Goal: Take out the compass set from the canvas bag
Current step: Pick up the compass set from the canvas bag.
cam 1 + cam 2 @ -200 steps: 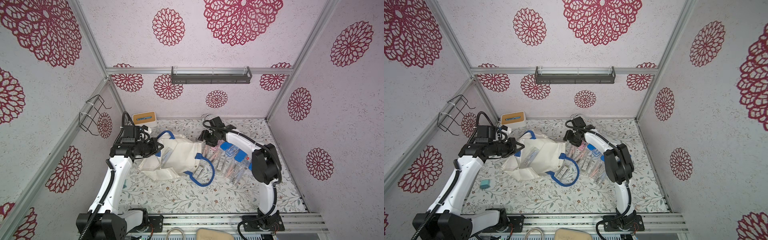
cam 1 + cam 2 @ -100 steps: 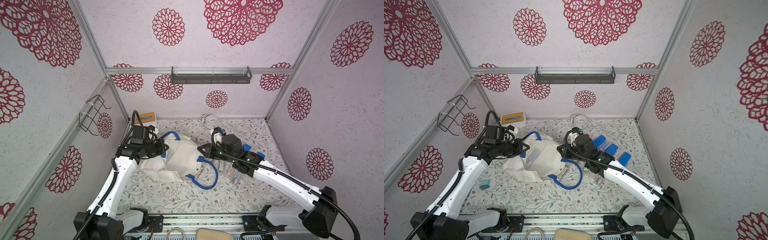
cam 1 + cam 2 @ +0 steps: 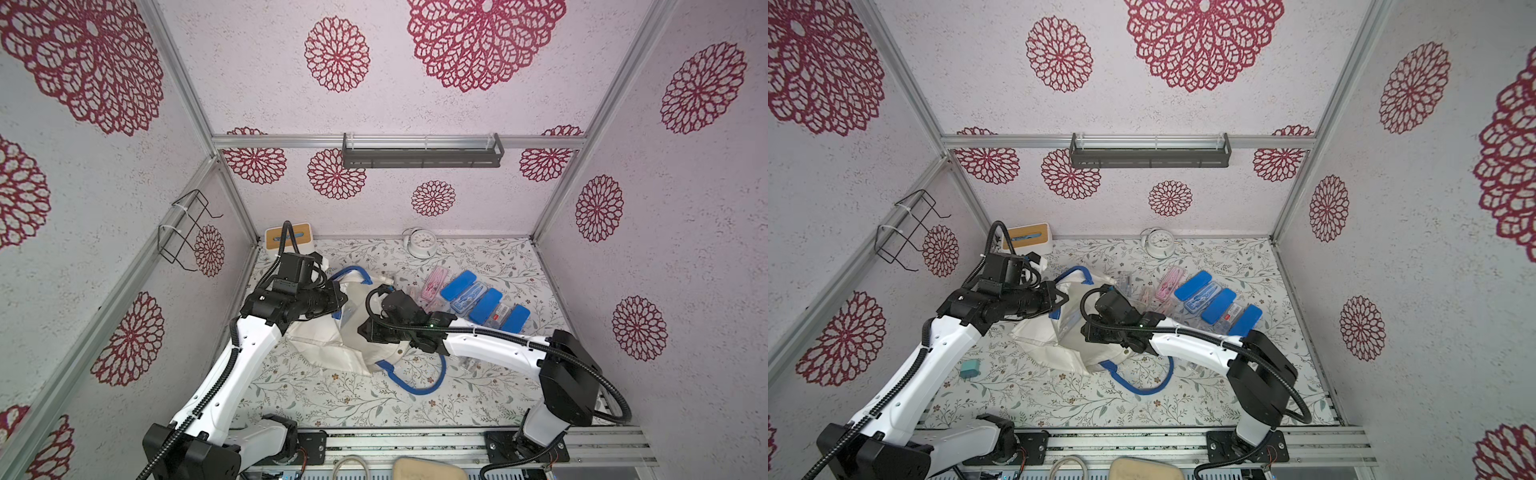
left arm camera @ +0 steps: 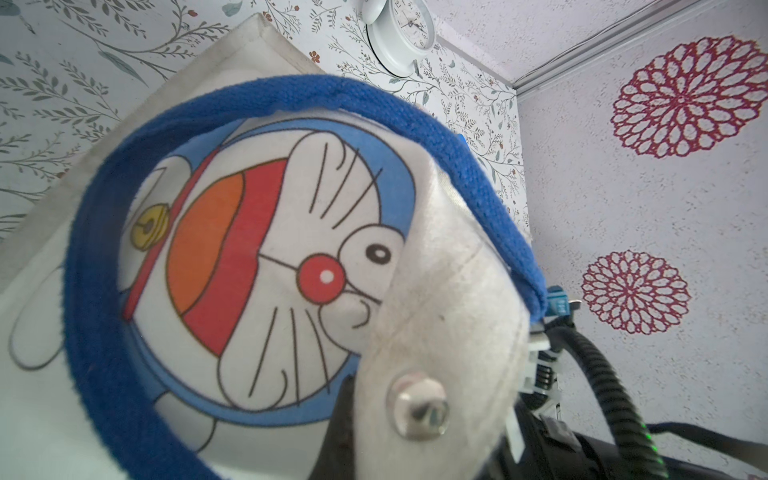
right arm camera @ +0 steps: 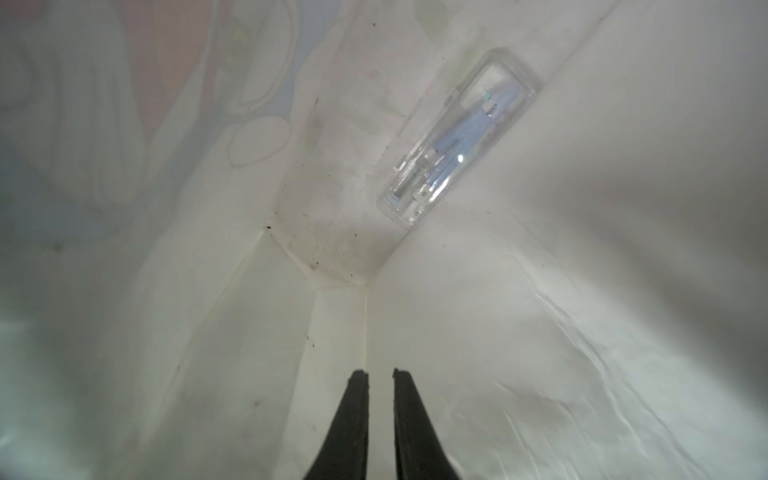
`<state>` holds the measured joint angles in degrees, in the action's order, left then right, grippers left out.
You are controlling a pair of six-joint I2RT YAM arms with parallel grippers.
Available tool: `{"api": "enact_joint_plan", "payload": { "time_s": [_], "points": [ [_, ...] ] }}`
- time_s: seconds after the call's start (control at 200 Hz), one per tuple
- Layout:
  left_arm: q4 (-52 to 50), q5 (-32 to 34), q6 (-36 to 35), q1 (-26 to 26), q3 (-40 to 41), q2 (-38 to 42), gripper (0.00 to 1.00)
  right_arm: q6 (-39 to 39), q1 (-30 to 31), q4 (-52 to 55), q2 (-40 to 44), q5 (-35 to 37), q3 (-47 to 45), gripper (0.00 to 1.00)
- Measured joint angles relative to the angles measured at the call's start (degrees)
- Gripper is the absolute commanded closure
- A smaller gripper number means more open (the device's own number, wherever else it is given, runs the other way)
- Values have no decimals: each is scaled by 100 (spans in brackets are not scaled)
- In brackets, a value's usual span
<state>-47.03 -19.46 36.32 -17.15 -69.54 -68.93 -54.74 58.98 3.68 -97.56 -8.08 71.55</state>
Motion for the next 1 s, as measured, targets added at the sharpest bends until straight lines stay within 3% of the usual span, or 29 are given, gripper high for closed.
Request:
{"api": "enact_joint_plan", "payload": {
  "time_s": [0.13, 0.455, 0.57, 0.695, 0.816, 1.001],
  "points": [
    [0, 87, 109, -98, -81, 0, 100, -107, 136, -90, -146, 186, 17, 86],
    [-26, 216, 234, -125, -181, 4, 100, -149, 321, -647, 658, 592, -1296, 84],
    [9, 190, 289, -153, -181, 4, 100, -232, 319, -601, 439, 518, -1082, 77],
    [122, 116, 337, -299, -179, 13, 100, -507, 267, -522, -328, 258, -254, 70],
    [262, 61, 391, -496, -166, 66, 100, -1071, 109, -592, -1049, -44, 442, 58],
    [487, -81, 446, -667, 129, 380, 100, -2100, -365, -951, -1504, -177, 573, 36]
  ]
}}
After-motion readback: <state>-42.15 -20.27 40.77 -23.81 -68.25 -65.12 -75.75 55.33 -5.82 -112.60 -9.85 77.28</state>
